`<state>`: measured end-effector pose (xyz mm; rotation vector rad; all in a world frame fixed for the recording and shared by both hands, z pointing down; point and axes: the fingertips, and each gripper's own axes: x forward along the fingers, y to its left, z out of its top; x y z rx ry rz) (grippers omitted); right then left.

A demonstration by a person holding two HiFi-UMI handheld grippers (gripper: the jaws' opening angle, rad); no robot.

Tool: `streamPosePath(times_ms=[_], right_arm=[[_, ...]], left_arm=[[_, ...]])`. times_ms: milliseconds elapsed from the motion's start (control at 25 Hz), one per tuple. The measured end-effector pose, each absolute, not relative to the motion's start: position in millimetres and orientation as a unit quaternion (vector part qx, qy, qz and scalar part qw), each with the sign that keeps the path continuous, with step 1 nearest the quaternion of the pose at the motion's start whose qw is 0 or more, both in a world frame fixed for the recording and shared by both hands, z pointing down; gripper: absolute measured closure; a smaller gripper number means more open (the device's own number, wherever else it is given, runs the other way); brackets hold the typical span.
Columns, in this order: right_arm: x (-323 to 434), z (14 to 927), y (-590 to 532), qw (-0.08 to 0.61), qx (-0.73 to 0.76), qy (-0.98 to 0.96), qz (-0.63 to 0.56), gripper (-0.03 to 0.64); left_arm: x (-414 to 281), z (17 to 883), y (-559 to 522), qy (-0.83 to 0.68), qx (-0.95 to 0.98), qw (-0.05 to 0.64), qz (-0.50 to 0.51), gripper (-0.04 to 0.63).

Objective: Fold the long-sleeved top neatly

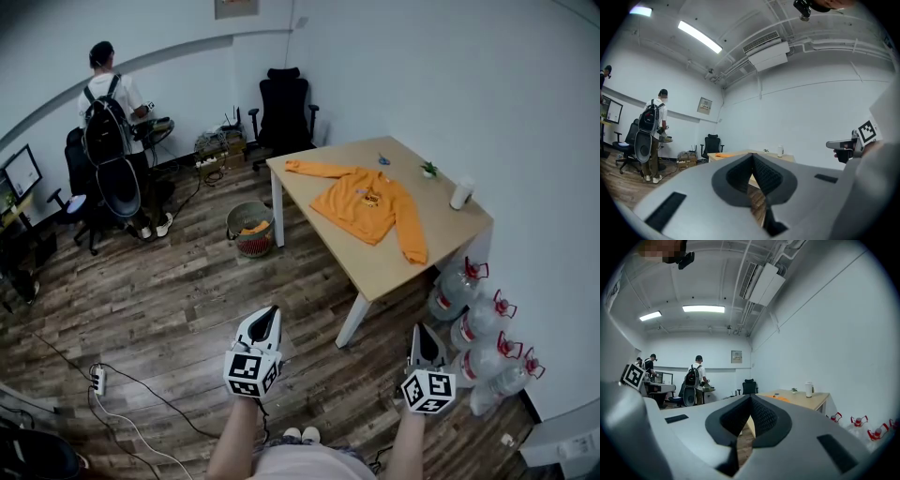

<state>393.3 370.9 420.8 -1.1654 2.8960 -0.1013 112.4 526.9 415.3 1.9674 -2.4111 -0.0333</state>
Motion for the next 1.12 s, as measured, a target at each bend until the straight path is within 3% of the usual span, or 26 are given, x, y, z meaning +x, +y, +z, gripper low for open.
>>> streamPosePath(times_ms=[280, 320, 360, 400, 520, 640, 720, 880, 1120], right_arm=[[390, 410, 374, 0.039, -0.358, 0.932, -0.033, 0.593], [389, 408, 374, 0.044, -0.352, 0.934, -0.038, 0.569], [387, 407, 374, 0.048, -0.347, 0.936, -0.044, 0.481], [387, 407, 374, 0.050, -0.344, 0.937, -0.048, 0.447], [384, 406, 374, 0.053, -0.338, 0.938, -0.051, 0.364], [381, 409, 376, 0.050, -0.332, 0.940, -0.053, 0.295], [377, 411, 378, 0.046, -0.329, 0.942, -0.056, 0.228], [371, 414, 381, 0.040, -0.319, 0.945, -0.060, 0.142], [366, 415, 385, 0.040, -0.320, 0.945, -0.058, 0.130]], left_arm=[[112, 414, 526, -0.772, 0.636, 0.017, -0.024, 0.591], [112, 412, 526, -0.770, 0.637, 0.015, -0.026, 0.579], [112, 410, 526, -0.767, 0.640, 0.013, -0.029, 0.545], [113, 408, 525, -0.764, 0.644, 0.011, -0.032, 0.516], [114, 405, 524, -0.755, 0.654, 0.006, -0.039, 0.435], [114, 406, 524, -0.748, 0.662, 0.005, -0.044, 0.295], [115, 408, 524, -0.743, 0.668, 0.005, -0.036, 0.237], [115, 408, 523, -0.741, 0.671, 0.002, -0.025, 0.197], [107, 406, 525, -0.742, 0.670, 0.004, -0.037, 0.190]])
